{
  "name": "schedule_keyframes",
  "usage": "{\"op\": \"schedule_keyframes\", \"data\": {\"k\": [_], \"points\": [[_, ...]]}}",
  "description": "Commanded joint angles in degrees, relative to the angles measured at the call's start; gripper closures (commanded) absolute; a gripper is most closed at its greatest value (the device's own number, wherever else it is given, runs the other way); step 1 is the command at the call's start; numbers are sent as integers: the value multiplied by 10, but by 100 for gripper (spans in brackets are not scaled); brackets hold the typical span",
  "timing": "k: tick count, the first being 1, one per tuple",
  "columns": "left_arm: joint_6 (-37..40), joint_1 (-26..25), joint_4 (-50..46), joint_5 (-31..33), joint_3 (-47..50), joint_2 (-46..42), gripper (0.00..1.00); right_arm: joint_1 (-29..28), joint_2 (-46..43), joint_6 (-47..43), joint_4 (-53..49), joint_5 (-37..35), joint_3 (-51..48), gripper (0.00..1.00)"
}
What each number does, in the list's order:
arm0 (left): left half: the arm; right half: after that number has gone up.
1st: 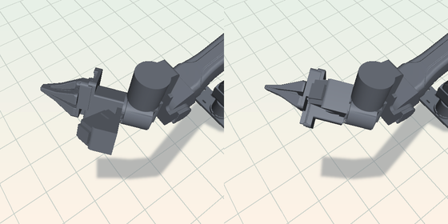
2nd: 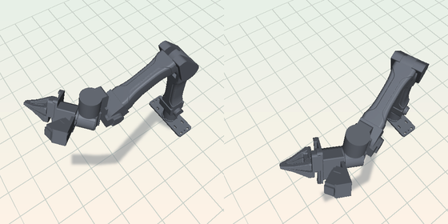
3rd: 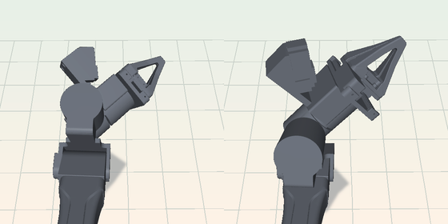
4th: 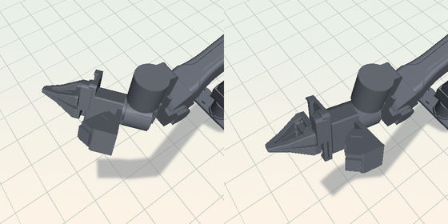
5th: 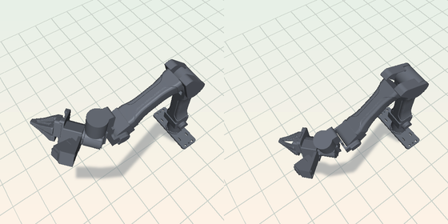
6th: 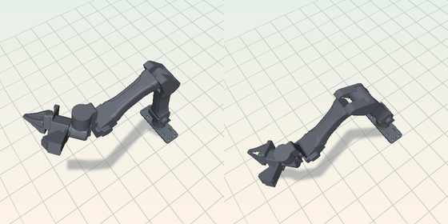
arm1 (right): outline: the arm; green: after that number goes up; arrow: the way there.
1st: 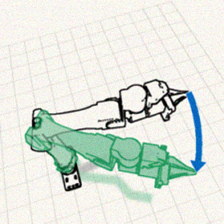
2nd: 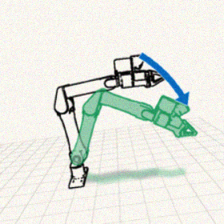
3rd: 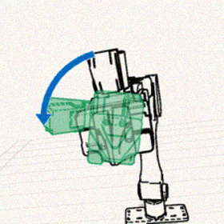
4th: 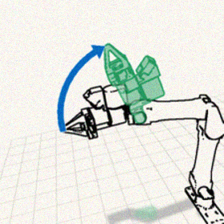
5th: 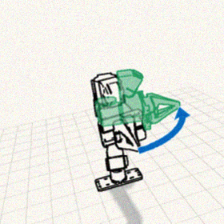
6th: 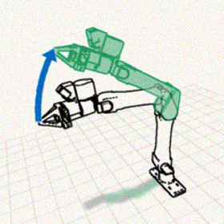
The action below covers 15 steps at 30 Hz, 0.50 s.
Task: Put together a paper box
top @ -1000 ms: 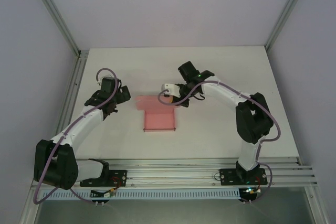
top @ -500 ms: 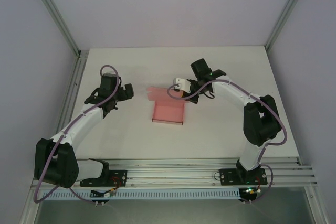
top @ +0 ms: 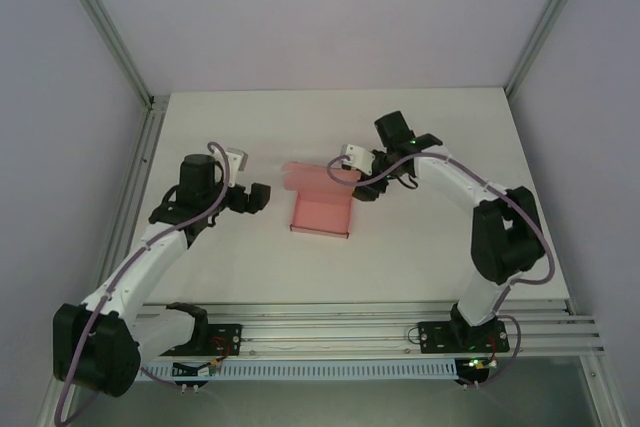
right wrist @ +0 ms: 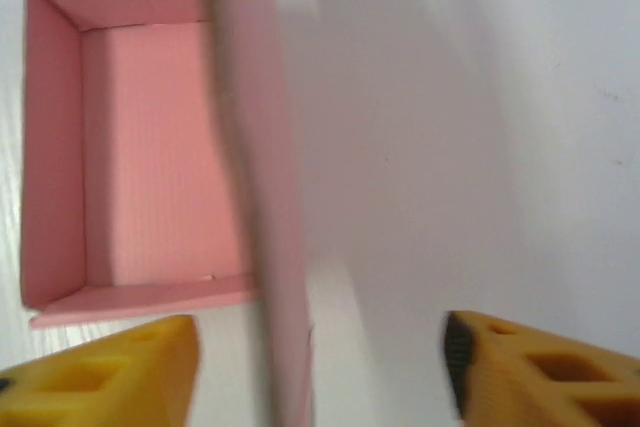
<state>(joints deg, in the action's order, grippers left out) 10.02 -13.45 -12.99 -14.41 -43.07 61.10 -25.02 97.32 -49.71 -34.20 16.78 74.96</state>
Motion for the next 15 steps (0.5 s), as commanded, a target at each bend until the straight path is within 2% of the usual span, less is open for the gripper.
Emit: {"op": "schedule_keyframes", "data": {"k": [1, 2, 6, 15], "points": [[111, 0, -8, -154, 20, -27, 0, 13, -52, 21, 18, 56, -39, 21], [113, -1, -1, -157, 22, -30, 0, 17, -63, 28, 31, 61, -52, 16], [127, 0, 19, -137, 15, -6, 0, 33, -96, 50, 69, 68, -91, 15], [200, 1, -26, -149, -126, 172, 0, 38, -94, 100, 90, 55, -102, 21]]}}
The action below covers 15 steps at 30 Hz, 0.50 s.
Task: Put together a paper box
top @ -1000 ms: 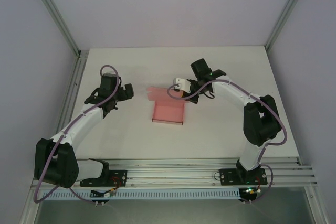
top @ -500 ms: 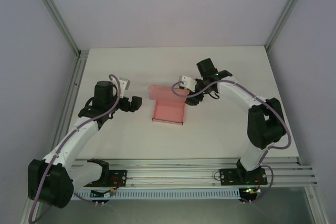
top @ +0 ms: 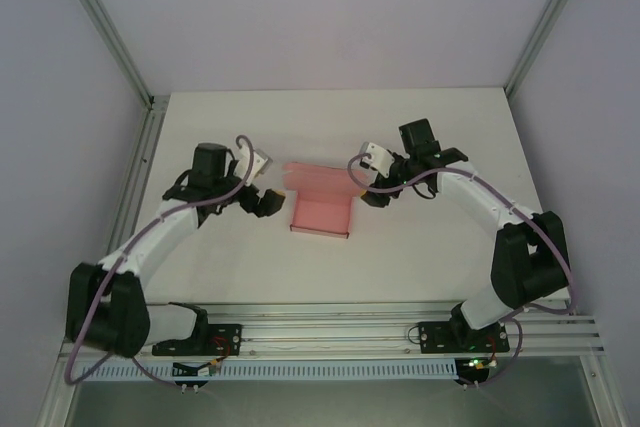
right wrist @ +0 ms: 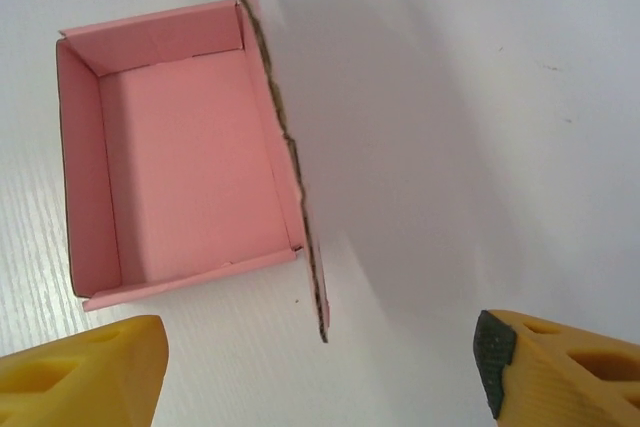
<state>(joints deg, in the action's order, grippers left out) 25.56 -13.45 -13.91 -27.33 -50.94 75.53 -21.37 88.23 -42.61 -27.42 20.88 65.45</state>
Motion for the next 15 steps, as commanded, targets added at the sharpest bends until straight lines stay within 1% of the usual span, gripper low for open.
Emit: {"op": "schedule_keyframes", "data": {"k": [1, 3, 6, 8, 11, 15], "points": [[57, 1, -34, -22, -63, 45, 0, 1, -1, 33, 26, 12, -9, 22], [92, 2, -59, -40, -97, 82, 0, 2, 8, 38, 22, 10, -3, 24], [148, 4, -120, -69, -160, 140, 0, 1, 30, 48, 14, 5, 11, 27], [176, 4, -155, -82, -196, 175, 3, 1, 42, 53, 9, 7, 19, 30], [189, 5, -161, -89, -217, 205, 5, 2, 54, 57, 5, 9, 24, 31], [227, 5, -141, -125, -204, 206, 9, 2, 64, 58, 9, 0, 21, 36]]}}
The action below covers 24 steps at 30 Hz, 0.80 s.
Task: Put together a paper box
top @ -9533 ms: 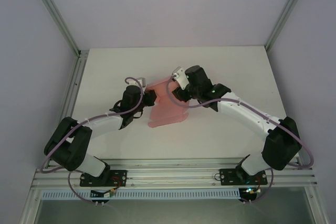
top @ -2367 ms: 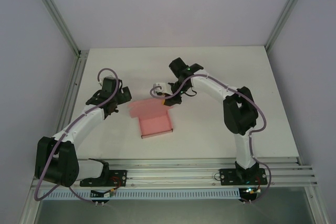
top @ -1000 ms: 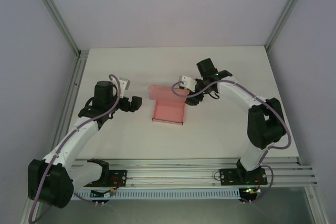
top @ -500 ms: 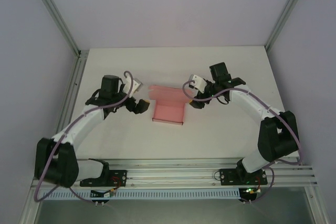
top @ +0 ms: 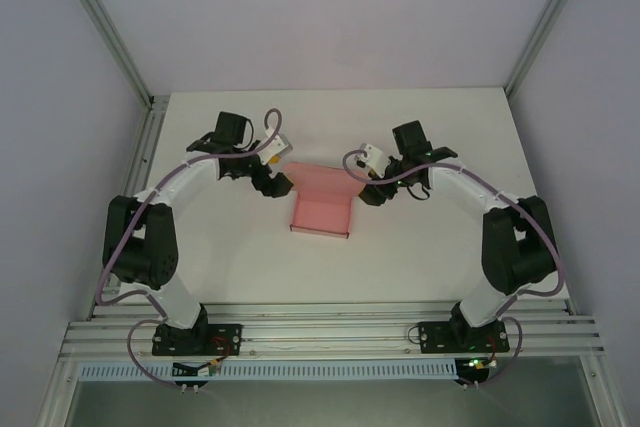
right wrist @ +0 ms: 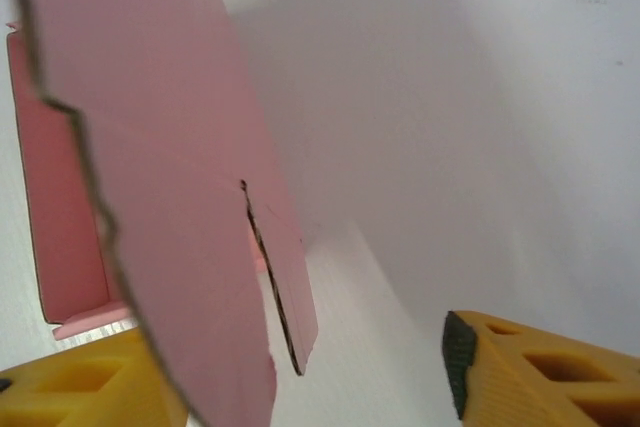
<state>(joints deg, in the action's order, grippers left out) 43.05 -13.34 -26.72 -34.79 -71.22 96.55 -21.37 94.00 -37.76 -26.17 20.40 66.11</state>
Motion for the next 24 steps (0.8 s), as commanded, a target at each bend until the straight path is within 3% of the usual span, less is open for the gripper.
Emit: {"op": "schedule_keyframes", "data": {"k": [1, 11, 18, 24], "points": [[56, 4, -6, -56, 2, -4, 13, 2, 10, 11, -4, 4, 16, 36], [53, 3, -40, -57, -38, 38, 40, 2, 22, 25, -7, 9, 28, 54], [39, 1, -23, -77, -25, 27, 68, 1, 29, 33, -35, 15, 45, 82], [-32, -16, 58, -51, 6, 6, 85, -1, 24, 67, -19, 8, 46, 94]]}}
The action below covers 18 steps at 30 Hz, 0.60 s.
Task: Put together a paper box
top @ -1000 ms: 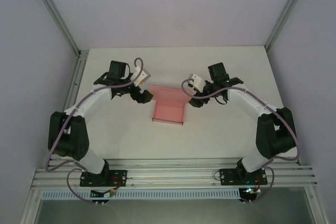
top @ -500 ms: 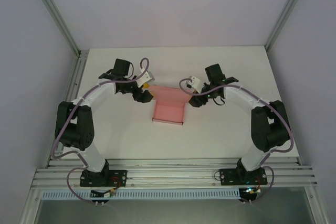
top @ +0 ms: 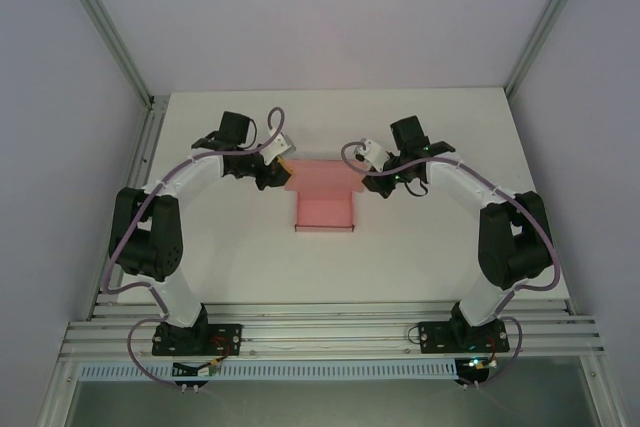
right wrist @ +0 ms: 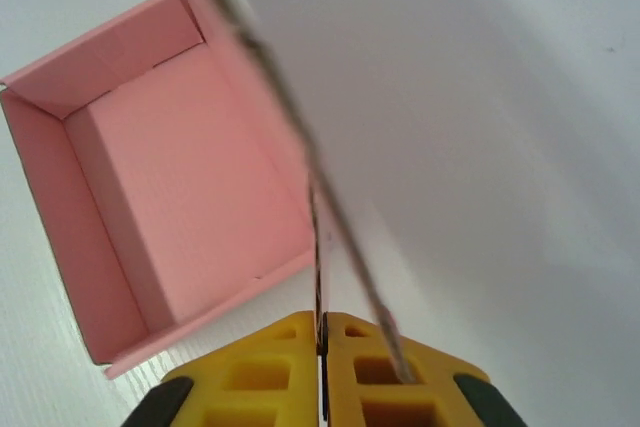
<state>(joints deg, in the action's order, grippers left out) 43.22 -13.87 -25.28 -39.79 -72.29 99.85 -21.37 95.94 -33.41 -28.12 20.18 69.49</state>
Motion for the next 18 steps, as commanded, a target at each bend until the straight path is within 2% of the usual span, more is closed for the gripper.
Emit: {"op": "schedule_keyframes", "data": {"k": [1, 3, 4, 5, 8, 12, 14, 16, 18], "points": [[-40, -14, 55, 5, 23, -32, 87, -1, 3, 25, 2, 15, 11, 95], [-58, -22, 81, 27, 38, -45, 91, -4, -1, 37, 15, 17, 6, 97], [-72, -28, 88, 44, 43, -51, 99, -7, -2, 42, 18, 18, 5, 98], [-94, -35, 121, 67, 46, -57, 100, -11, -2, 56, 28, 12, 1, 99], [-156, -51, 153, 104, 48, -71, 100, -30, -2, 106, 53, -30, -5, 100], [-235, -79, 182, 151, 49, -78, 100, -62, -7, 239, 93, -127, -8, 100], [-279, -103, 191, 219, 45, -77, 100, -72, -8, 324, 94, -175, 1, 100], [-325, -127, 202, 296, 38, -72, 100, -81, -11, 386, 96, -201, 3, 100], [-371, -142, 211, 345, 30, -66, 100, -89, -17, 427, 105, -221, -2, 100]]}}
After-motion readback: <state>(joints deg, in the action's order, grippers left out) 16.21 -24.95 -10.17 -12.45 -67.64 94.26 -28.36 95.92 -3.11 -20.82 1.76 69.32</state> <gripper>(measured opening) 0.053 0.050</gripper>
